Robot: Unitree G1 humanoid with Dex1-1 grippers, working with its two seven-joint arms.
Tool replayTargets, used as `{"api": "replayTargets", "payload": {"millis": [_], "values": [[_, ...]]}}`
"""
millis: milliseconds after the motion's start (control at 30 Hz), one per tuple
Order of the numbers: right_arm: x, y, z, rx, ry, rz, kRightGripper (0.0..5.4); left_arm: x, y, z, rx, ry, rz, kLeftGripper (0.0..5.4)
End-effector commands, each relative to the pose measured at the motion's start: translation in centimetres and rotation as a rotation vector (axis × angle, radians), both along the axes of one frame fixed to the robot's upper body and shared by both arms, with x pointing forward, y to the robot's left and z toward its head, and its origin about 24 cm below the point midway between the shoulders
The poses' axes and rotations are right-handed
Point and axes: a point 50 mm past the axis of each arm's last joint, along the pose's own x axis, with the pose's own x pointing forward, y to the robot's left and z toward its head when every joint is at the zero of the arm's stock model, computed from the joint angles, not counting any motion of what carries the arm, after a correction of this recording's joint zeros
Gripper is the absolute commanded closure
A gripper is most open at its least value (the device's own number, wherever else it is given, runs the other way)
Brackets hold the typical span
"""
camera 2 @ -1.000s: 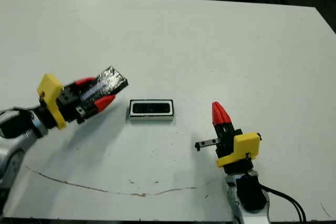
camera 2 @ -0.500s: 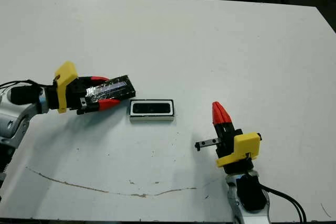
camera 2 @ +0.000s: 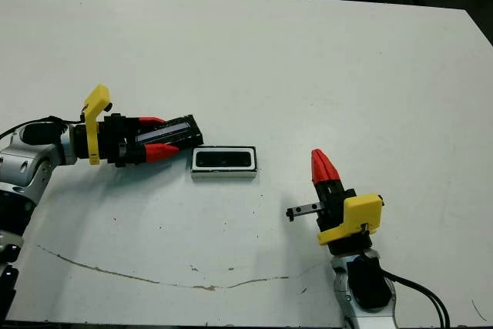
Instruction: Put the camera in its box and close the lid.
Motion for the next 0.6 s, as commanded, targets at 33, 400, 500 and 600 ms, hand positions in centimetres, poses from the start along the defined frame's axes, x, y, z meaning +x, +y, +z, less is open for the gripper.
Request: {"api": "replayTargets", "payload": {"millis": [33, 400, 500, 600], "values": [[-0.15, -0.38, -0.23, -0.019, 0.021, -0.003, 5.40, 0.23, 0.08, 0.16, -0.022, -0.001, 0.014, 2.12], [-0.23, -0.38, -0.33, -0.020, 0.028, -0.007, 5.40, 0.35, 0.09, -0.20, -0.036, -0.001, 0.038, 2.12], [-0.22, -0.43, -0.37, -0.029, 0.021, -0.007, 5.40, 0.32, 0.03, -0.13, -0.022, -0.009, 0.014, 2.12], [-0.22, -0.43, -0.39, -0.022, 0.028, -0.008, 5.40, 0.25, -0.15, 0.00, -0.020, 0.002, -0.018, 2.12]]}}
